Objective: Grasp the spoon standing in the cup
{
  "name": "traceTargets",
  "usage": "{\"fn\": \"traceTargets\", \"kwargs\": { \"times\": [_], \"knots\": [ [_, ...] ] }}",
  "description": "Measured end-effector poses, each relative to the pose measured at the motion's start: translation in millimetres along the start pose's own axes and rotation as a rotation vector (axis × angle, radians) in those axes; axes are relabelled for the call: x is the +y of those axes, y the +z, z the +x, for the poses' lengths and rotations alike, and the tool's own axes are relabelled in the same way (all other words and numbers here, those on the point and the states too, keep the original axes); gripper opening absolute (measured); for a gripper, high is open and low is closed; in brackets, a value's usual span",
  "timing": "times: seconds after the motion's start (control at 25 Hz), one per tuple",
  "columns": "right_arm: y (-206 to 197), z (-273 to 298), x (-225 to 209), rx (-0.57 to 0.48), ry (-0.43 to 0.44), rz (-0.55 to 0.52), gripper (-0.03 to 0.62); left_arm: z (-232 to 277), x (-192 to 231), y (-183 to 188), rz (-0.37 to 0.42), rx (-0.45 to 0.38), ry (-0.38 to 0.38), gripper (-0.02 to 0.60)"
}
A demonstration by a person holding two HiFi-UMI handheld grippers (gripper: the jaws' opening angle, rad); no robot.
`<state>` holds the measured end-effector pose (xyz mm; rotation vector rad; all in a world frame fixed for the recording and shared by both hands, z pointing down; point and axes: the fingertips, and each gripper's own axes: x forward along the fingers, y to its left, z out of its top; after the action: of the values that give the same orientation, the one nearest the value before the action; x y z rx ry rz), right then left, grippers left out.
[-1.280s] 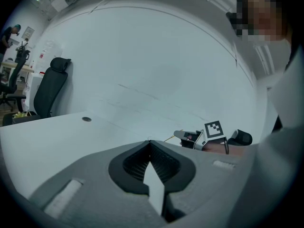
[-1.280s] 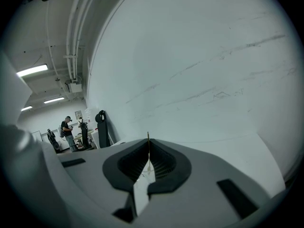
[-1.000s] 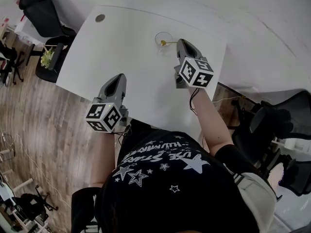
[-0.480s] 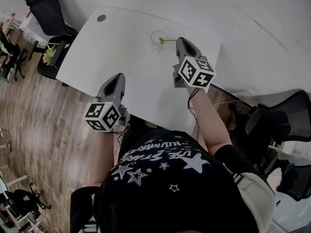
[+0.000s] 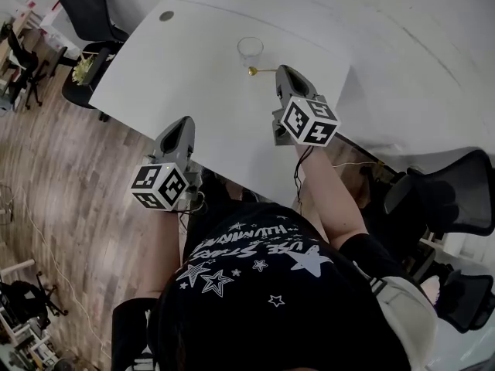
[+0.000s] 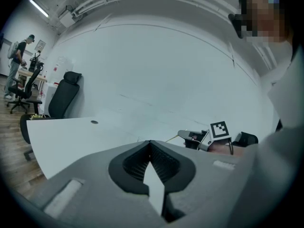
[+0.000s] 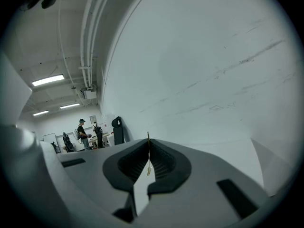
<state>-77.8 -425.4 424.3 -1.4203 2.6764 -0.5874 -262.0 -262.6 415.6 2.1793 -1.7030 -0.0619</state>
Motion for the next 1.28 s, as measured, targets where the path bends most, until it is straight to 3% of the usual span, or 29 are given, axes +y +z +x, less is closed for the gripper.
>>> {"fn": "traceTargets", "kwargs": {
  "times": [0.56, 1.28],
  "knots": [
    [-28, -27, 15, 0.043, 0.001, 0.002, 0.015, -35, 5, -19, -0.032, 0.004, 0.026, 0.008],
    [-54, -116, 88, 0.076, 0.062, -0.050, 0.015, -164, -8, -46, -0.083, -0.042, 0.098, 0.008]
  ]
}}
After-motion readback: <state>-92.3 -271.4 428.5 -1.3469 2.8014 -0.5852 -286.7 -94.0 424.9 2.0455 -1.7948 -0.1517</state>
